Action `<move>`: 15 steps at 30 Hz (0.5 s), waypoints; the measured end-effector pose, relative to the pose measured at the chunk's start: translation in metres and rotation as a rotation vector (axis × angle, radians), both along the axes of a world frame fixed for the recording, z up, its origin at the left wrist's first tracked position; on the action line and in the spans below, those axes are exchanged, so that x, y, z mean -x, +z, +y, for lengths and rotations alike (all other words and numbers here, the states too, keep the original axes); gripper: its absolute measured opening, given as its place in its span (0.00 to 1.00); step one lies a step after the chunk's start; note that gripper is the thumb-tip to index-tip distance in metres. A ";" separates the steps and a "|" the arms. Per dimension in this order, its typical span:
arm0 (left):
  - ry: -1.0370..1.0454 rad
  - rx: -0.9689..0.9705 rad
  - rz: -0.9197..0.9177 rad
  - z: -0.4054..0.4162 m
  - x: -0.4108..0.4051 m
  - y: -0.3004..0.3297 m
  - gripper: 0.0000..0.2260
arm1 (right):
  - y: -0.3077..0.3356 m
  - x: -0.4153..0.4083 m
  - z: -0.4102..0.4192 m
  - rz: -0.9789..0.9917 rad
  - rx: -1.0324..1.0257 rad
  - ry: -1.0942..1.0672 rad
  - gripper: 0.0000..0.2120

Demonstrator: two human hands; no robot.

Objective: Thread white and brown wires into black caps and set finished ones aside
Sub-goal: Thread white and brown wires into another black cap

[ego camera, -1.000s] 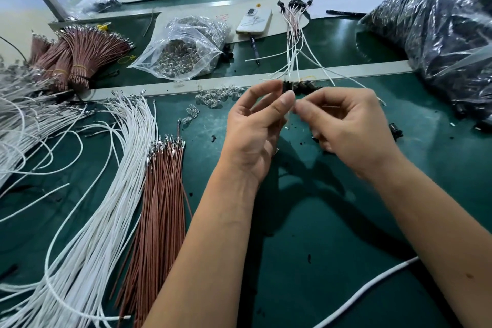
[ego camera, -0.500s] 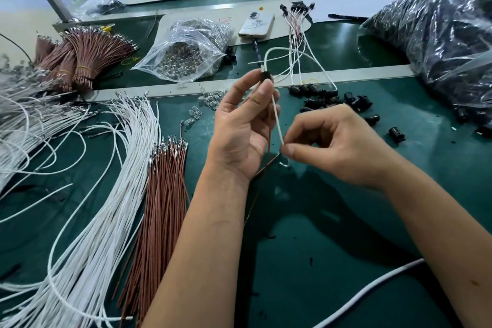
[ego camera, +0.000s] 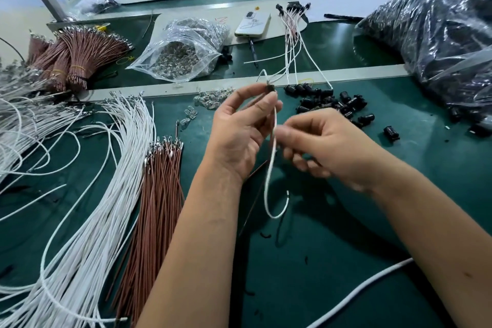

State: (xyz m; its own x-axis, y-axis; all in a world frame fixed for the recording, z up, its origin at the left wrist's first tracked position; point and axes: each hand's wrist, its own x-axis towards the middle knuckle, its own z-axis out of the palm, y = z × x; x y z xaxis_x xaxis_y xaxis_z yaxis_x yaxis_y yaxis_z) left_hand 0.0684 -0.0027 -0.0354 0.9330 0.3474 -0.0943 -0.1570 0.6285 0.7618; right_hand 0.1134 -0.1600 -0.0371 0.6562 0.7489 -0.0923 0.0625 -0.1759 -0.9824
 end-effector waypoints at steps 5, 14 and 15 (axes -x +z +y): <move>-0.012 -0.098 0.062 -0.006 -0.001 -0.004 0.15 | -0.002 -0.007 -0.001 0.054 -0.053 -0.111 0.07; -0.034 0.281 -0.089 0.007 0.000 0.003 0.10 | 0.012 -0.003 -0.020 0.324 -0.117 0.724 0.09; -0.046 0.304 -0.102 0.007 0.001 0.004 0.10 | 0.013 -0.003 -0.021 0.387 -0.158 0.771 0.10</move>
State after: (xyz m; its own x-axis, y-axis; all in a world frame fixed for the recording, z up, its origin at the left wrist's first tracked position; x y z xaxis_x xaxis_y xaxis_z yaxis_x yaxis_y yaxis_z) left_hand 0.0679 0.0047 -0.0315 0.9570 0.2749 -0.0925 -0.1891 0.8332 0.5197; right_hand 0.1161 -0.1806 -0.0239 -0.0937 0.9937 -0.0618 -0.2349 -0.0824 -0.9685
